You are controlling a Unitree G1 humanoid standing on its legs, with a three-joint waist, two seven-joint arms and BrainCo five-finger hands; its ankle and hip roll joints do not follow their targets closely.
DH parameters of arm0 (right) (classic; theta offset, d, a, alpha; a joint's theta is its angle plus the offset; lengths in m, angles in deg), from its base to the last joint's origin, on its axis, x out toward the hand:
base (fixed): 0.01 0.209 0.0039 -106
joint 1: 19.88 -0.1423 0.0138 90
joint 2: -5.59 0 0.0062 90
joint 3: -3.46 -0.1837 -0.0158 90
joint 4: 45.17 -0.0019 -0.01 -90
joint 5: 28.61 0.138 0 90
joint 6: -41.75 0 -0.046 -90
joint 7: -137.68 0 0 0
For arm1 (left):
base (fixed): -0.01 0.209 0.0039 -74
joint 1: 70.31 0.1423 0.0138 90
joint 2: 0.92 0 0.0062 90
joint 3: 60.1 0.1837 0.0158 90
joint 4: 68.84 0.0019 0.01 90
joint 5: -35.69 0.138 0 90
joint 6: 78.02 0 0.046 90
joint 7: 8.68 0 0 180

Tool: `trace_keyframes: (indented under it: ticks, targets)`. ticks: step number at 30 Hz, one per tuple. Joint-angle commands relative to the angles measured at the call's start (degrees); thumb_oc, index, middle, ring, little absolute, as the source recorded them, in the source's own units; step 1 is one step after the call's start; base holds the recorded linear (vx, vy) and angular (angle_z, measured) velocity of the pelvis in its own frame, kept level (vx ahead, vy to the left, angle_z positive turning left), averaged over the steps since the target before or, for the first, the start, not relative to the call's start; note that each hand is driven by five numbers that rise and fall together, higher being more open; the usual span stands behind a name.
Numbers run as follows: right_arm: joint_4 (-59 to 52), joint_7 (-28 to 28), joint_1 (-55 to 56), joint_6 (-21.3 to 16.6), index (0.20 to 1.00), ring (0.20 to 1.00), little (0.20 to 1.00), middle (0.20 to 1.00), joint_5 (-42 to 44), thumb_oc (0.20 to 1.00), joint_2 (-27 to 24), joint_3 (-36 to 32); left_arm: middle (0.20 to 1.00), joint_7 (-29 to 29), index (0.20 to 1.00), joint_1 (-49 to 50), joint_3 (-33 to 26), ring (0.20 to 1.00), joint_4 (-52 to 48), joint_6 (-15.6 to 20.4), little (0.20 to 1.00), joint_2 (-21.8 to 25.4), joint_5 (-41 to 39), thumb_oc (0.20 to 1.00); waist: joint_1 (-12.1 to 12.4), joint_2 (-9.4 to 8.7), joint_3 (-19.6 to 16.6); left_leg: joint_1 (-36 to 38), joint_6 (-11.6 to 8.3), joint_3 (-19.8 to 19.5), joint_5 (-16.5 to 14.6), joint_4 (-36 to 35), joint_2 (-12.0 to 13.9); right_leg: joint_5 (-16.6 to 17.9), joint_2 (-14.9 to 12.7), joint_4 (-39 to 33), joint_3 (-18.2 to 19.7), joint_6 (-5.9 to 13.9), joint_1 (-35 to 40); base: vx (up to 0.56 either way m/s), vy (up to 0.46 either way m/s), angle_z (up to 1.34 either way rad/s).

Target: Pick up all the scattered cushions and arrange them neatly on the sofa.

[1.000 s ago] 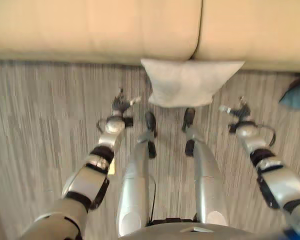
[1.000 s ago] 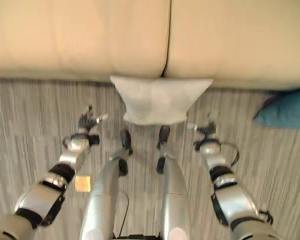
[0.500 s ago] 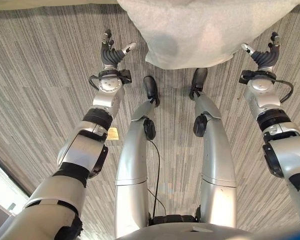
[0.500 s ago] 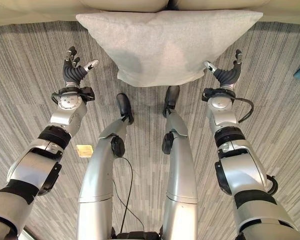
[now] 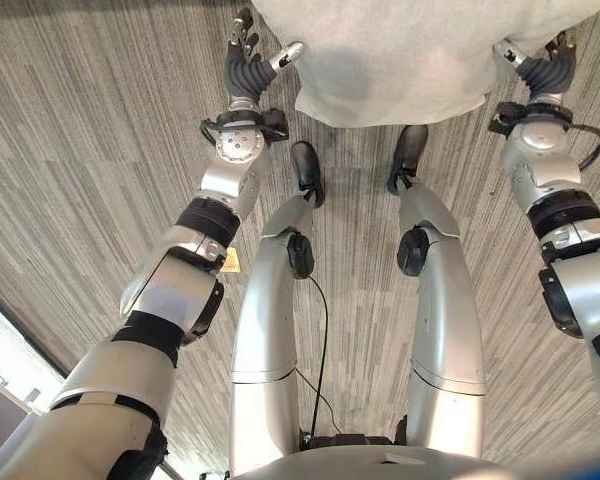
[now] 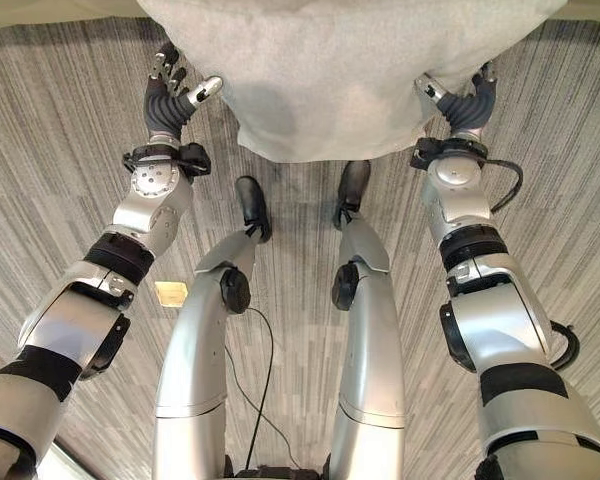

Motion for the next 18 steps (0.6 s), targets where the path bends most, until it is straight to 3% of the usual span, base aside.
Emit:
trace_keyframes:
  ticks: [1, 7, 8, 9, 10, 11, 18]
  targets:
    - [-2.85, 0.14, 2.29, -2.63, 1.0, 1.0, 1.0, 1.0, -0.82, 1.0, 5.31, 5.09, 1.0, -0.73, 1.0, 4.02, 0.71, 1.0, 2.11, 1.5, 1.0, -1.27, 3.34, 1.0, -1.24, 1.57, -7.76, -1.68, -1.06, -7.35, 1.46, -3.19, -2.59, -4.33, 1.2, 5.08, 1.93, 6.43, 1.53, 0.01, -0.017, -0.03]
    - [-1.76, 1.17, -2.76, -1.71, 1.0, 1.0, 1.0, 1.0, 0.73, 1.0, 8.99, 7.63, 1.0, -0.88, 1.0, -3.03, 5.46, 1.0, 7.02, -1.87, 1.0, -4.52, 6.48, 1.0, -1.13, 1.78, -7.59, -2.62, -0.99, -7.96, 1.81, -3.19, -2.5, -3.89, 1.51, 4.32, 1.65, 6.8, 1.39, 0.0, -0.016, -0.02]
    - [-2.59, 1.36, -4.11, -1.82, 0.831, 0.831, 0.831, 0.831, 1.34, 0.831, 9.84, 8.61, 1.0, -0.72, 1.0, -4.66, 6.25, 1.0, 6.92, -2.2, 1.0, -5.31, 5.91, 1.0, -1.12, 1.9, -7.64, -2.71, -0.99, -8.04, 1.93, -3.35, -2.4, -3.76, 1.64, 3.99, 1.55, 6.87, 1.38, 0.0, -0.015, -0.05]
    - [-2.78, 1.55, -4.5, -1.86, 0.47, 0.47, 0.47, 0.47, 1.5, 0.47, 9.93, 8.8, 1.0, -0.57, 1.0, -5.06, 6.24, 1.0, 6.96, -2.17, 1.0, -5.28, 5.68, 1.0, -1.15, 1.91, -7.62, -2.74, -0.98, -8.09, 1.96, -3.35, -2.37, -3.77, 1.69, 3.99, 1.46, 6.91, 1.38, 0.0, -0.008, -0.04]
    - [-3.51, 1.89, -4.84, -1.98, 0.2, 0.2, 0.2, 0.2, 1.66, 0.2, 10.23, 9.25, 1.0, -0.22, 1.0, -5.15, 6.34, 1.0, 6.43, -1.8, 1.0, -5.25, 4.82, 1.0, -1.1, 1.92, -7.71, -2.75, -0.99, -8.12, 2.04, -3.34, -2.39, -3.71, 1.82, 3.97, 1.4, 6.92, 1.38, 0.0, 0.0, 0.0]
    - [-5.18, 2.57, -5.02, -2.42, 0.2, 0.2, 0.2, 0.2, 1.68, 0.2, 10.63, 9.85, 0.2, 0.2, 0.2, -4.89, 6.06, 0.2, 4.7, -0.87, 0.2, -5.35, 2.82, 0.2, -1.03, 1.85, -8.06, -2.66, -0.93, -8.13, 2.05, -3.41, -2.42, -3.65, 1.98, 4.14, 1.19, 6.88, 1.38, 0.0, 0.0, 0.0]
    - [-13.21, 2.1, 0.46, -5.62, 0.2, 0.2, 0.2, 0.2, -1.14, 0.2, 12.76, 6.4, 0.2, 0.58, 0.2, 1.51, 1.14, 0.2, -2.45, 2.66, 0.2, -5.54, -1.18, 0.2, -1.54, 1.41, -11.28, 2.37, -1.21, -8.28, 2.51, -7.56, -2.14, -4.16, 2.56, 2.78, -0.3, 6.98, 5.65, -0.02, -0.007, -0.01]
